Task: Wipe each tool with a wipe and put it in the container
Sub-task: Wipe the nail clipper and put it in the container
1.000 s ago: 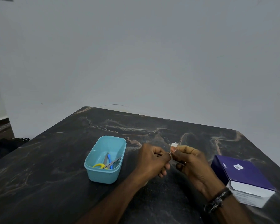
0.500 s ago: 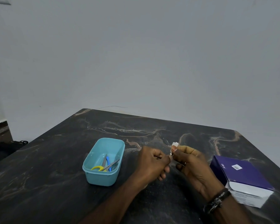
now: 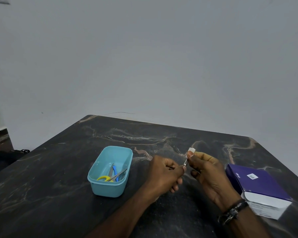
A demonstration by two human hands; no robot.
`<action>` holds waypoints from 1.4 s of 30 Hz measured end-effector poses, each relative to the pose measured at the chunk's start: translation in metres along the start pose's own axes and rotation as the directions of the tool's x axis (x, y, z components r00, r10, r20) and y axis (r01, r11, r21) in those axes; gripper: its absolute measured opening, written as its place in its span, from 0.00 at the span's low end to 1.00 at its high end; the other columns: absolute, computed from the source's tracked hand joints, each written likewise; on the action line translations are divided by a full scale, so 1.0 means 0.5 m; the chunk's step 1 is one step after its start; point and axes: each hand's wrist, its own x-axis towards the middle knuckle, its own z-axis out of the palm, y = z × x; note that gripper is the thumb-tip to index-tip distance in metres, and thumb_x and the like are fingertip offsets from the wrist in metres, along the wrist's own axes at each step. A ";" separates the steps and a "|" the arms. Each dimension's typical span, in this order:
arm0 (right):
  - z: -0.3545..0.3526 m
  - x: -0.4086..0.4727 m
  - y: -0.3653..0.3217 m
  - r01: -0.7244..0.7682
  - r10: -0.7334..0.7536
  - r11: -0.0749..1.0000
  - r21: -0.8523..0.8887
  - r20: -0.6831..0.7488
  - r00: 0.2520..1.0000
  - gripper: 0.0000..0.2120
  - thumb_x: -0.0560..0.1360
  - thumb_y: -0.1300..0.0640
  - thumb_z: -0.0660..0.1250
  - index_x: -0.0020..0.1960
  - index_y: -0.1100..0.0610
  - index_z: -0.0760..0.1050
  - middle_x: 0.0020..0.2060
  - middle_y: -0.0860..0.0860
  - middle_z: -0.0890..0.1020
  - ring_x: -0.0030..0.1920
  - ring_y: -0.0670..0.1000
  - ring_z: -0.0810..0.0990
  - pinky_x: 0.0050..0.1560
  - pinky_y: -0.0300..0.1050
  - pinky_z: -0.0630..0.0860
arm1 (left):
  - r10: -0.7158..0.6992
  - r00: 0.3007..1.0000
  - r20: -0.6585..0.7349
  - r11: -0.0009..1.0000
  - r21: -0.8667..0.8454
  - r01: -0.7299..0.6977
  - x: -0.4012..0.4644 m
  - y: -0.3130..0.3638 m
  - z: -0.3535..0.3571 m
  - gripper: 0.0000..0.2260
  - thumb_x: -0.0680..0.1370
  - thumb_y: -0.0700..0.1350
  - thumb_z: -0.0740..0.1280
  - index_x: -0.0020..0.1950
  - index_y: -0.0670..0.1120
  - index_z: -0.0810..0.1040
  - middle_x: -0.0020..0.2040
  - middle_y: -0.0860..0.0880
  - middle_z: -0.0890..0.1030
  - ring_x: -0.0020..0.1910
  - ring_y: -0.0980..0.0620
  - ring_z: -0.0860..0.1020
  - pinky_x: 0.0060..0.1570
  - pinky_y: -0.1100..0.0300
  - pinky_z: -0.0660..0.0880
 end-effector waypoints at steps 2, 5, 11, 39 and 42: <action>-0.001 -0.001 0.000 -0.023 0.024 1.000 -0.021 0.049 0.999 0.05 0.70 0.59 0.71 0.40 0.61 0.79 0.34 0.54 0.79 0.35 0.49 0.74 0.35 0.43 0.67 | 0.003 1.000 -0.026 1.000 0.005 -0.003 -0.001 0.002 -0.001 0.09 0.76 0.45 0.70 0.37 0.44 0.79 0.28 0.46 0.81 0.22 0.52 0.75 0.22 0.61 0.71; 0.002 -0.005 0.003 -0.076 0.090 0.992 -0.105 0.129 0.988 0.10 0.66 0.55 0.73 0.41 0.62 0.79 0.37 0.59 0.79 0.37 0.53 0.74 0.36 0.44 0.68 | 0.007 0.998 -0.062 1.000 -0.022 -0.008 -0.003 0.005 -0.005 0.10 0.77 0.44 0.69 0.37 0.41 0.80 0.28 0.46 0.80 0.22 0.52 0.75 0.22 0.62 0.70; -0.001 -0.006 0.002 -0.072 0.085 0.991 -0.116 0.113 0.990 0.08 0.68 0.57 0.73 0.39 0.62 0.79 0.36 0.58 0.80 0.37 0.52 0.75 0.37 0.44 0.68 | 0.000 0.998 -0.056 1.000 -0.030 -0.002 -0.005 0.007 -0.002 0.11 0.76 0.47 0.70 0.37 0.42 0.80 0.28 0.46 0.80 0.22 0.52 0.74 0.22 0.62 0.70; 0.016 -0.014 0.014 -0.069 0.114 0.975 -0.212 0.207 0.972 0.04 0.70 0.60 0.72 0.38 0.61 0.82 0.32 0.54 0.79 0.32 0.47 0.73 0.31 0.40 0.66 | -0.068 0.977 -0.201 0.888 -0.459 -0.033 0.003 0.037 -0.015 0.06 0.77 0.39 0.68 0.50 0.39 0.82 0.42 0.43 0.86 0.40 0.48 0.85 0.40 0.56 0.82; 0.006 -0.005 0.010 -0.057 0.090 0.980 -0.192 0.167 0.982 0.09 0.72 0.60 0.71 0.44 0.67 0.82 0.33 0.56 0.78 0.31 0.48 0.72 0.31 0.40 0.67 | -0.061 0.969 -0.239 0.908 -0.418 -0.046 0.005 0.035 -0.015 0.05 0.77 0.40 0.68 0.49 0.40 0.82 0.41 0.44 0.86 0.41 0.50 0.84 0.40 0.59 0.82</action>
